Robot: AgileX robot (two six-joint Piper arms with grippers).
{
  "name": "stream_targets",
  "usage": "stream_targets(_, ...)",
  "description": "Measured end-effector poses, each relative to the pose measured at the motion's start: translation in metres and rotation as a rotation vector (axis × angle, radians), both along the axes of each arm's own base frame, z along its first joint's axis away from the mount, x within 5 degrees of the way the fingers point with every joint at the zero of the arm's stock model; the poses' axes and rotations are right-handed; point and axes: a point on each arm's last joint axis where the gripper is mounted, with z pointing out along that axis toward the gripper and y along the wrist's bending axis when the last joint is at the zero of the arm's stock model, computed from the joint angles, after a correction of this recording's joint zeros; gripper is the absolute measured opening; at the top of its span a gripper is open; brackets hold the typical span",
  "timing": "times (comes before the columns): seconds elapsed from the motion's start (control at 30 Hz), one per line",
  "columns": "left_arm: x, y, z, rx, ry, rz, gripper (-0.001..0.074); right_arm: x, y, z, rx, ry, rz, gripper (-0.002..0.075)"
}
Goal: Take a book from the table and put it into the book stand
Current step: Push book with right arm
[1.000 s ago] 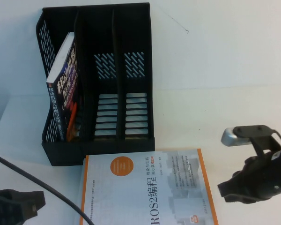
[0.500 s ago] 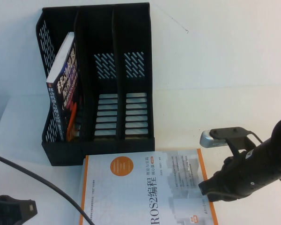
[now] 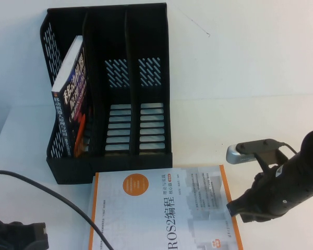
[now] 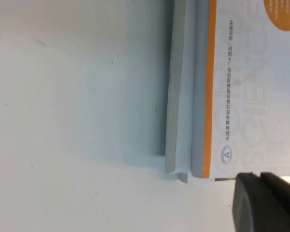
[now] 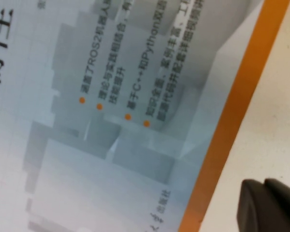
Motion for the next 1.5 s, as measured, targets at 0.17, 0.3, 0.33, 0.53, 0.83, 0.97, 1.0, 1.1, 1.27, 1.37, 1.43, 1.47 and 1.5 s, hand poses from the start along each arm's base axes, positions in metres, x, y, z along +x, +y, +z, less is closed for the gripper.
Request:
stream_targets(0.17,0.003,0.0,0.0,-0.007,-0.017,0.019,-0.0003,0.001,0.001,-0.007,-0.002,0.024,-0.01,0.0008)
stream_targets(0.3,0.004,0.0,0.001,-0.008,-0.021,0.022,-0.0003,0.0,0.005,-0.006,0.031,0.029,-0.027,0.0008)
stream_targets(0.33,0.004,0.0,0.001,-0.008,-0.021,0.022,-0.0003,0.001,0.006,-0.006,0.036,0.026,-0.029,0.0008)
stream_targets(0.53,0.004,-0.001,0.001,-0.02,-0.022,0.023,-0.0003,0.003,0.012,0.0,0.08,0.023,-0.014,0.0008)
stream_targets(0.83,0.005,-0.001,0.002,-0.043,-0.033,0.039,-0.0003,0.004,0.036,0.012,0.132,-0.009,0.034,0.0008)
stream_targets(0.97,0.008,0.0,0.004,-0.033,-0.071,0.046,-0.0003,0.005,0.039,0.012,0.138,-0.008,0.035,0.0008)
stream_targets(1.0,0.009,0.0,0.004,-0.033,-0.079,0.048,-0.0003,0.005,0.04,0.012,0.14,-0.007,0.034,0.0008)
stream_targets(1.1,0.01,0.0,0.005,-0.035,-0.094,0.057,-0.0003,0.005,0.04,0.013,0.148,-0.003,0.026,0.0008)
stream_targets(1.27,0.011,0.0,0.008,-0.037,-0.104,0.059,-0.0003,0.006,0.041,0.013,0.169,-0.004,0.003,0.0008)
stream_targets(1.37,0.014,0.003,0.015,-0.051,-0.116,0.078,-0.0003,0.005,0.041,0.015,0.171,-0.009,0.003,0.0008)
stream_targets(1.43,0.017,0.008,0.021,-0.057,-0.127,0.1,-0.0003,0.004,0.041,0.022,0.182,-0.031,0.004,0.0008)
stream_targets(1.47,0.018,0.01,0.024,-0.062,-0.134,0.107,-0.0003,0.004,0.04,0.027,0.188,-0.048,0.003,0.0008)
stream_targets(1.5,0.018,0.013,0.026,-0.07,-0.139,0.109,-0.0003,0.004,0.04,0.031,0.195,-0.06,0.004,0.0008)
